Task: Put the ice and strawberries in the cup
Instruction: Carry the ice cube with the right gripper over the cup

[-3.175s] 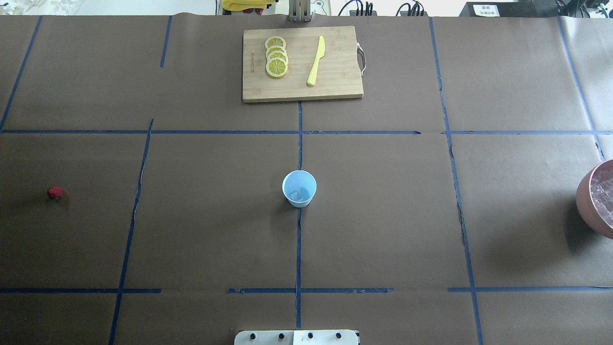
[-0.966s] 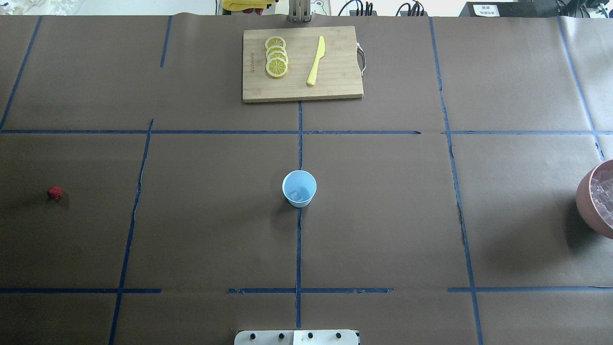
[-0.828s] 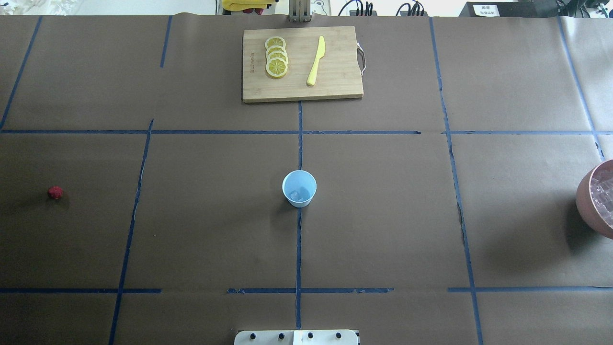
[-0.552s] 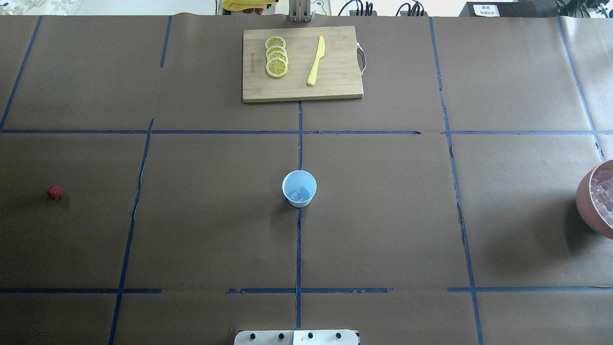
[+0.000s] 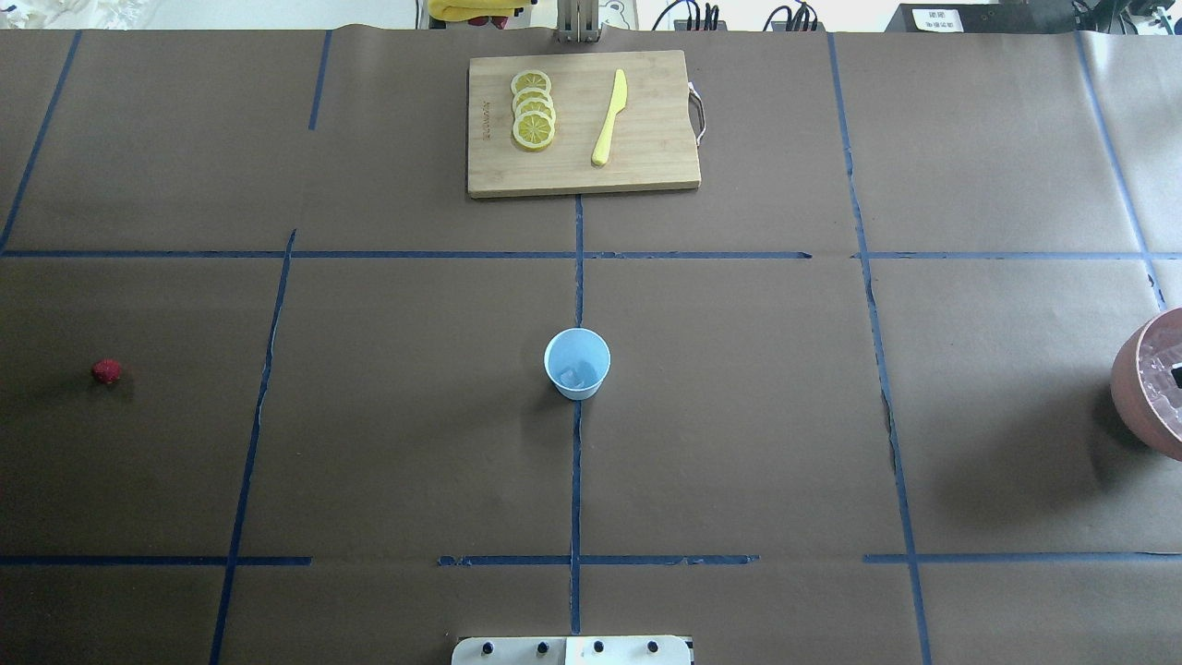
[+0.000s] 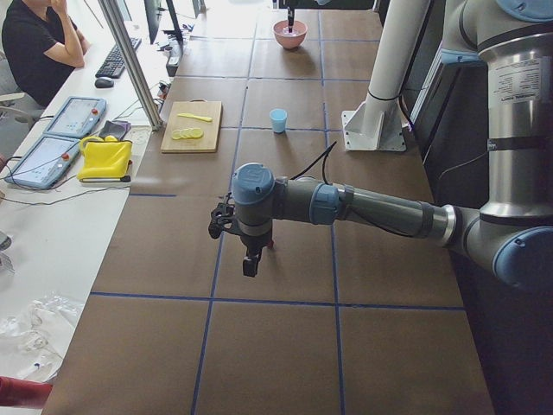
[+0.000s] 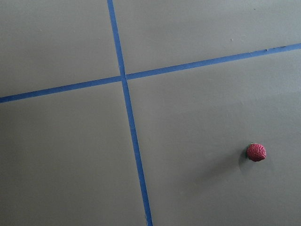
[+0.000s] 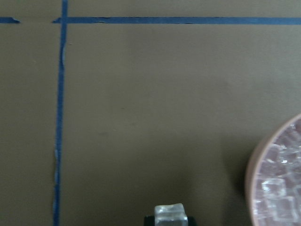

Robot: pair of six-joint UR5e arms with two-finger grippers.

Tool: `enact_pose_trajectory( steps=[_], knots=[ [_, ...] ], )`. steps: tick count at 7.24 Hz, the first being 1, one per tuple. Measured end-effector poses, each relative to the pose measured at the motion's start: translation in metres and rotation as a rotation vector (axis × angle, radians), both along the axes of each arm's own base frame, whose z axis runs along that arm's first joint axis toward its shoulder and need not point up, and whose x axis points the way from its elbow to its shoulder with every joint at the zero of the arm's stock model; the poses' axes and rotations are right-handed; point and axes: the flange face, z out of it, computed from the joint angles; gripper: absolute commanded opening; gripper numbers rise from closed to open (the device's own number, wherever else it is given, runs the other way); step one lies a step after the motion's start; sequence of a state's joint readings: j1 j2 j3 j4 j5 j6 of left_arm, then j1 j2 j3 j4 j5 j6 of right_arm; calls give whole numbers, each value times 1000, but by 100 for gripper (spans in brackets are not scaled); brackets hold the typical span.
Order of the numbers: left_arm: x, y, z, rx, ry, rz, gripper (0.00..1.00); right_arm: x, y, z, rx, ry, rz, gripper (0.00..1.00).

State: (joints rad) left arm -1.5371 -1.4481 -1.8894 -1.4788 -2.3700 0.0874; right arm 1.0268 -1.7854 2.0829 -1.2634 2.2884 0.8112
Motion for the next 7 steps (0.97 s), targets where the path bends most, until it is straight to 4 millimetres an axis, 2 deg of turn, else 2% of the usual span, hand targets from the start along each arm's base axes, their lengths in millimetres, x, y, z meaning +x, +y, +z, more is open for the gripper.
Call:
enact_pose_trajectory(
  steps=[1,2,4,5,6,7],
  knots=[
    [0,0,0,0,0,0,100,-47,-7,-38,-51,-39,32,0],
    [0,0,0,0,0,0,100,-103,-8,-79,-94,-68,59,0],
    [0,0,0,0,0,0,100,-234,-1,-174,-177,-88,122,1],
    [0,0,0,0,0,0,100,-290,0,-219,-204,-81,155,2],
    [0,0,0,-1,0,1,100,-333,-1,-254,-227,-80,189,3],
    [0,0,0,-1,0,1,100,-366,-5,-281,-243,-80,213,5]
  ],
)
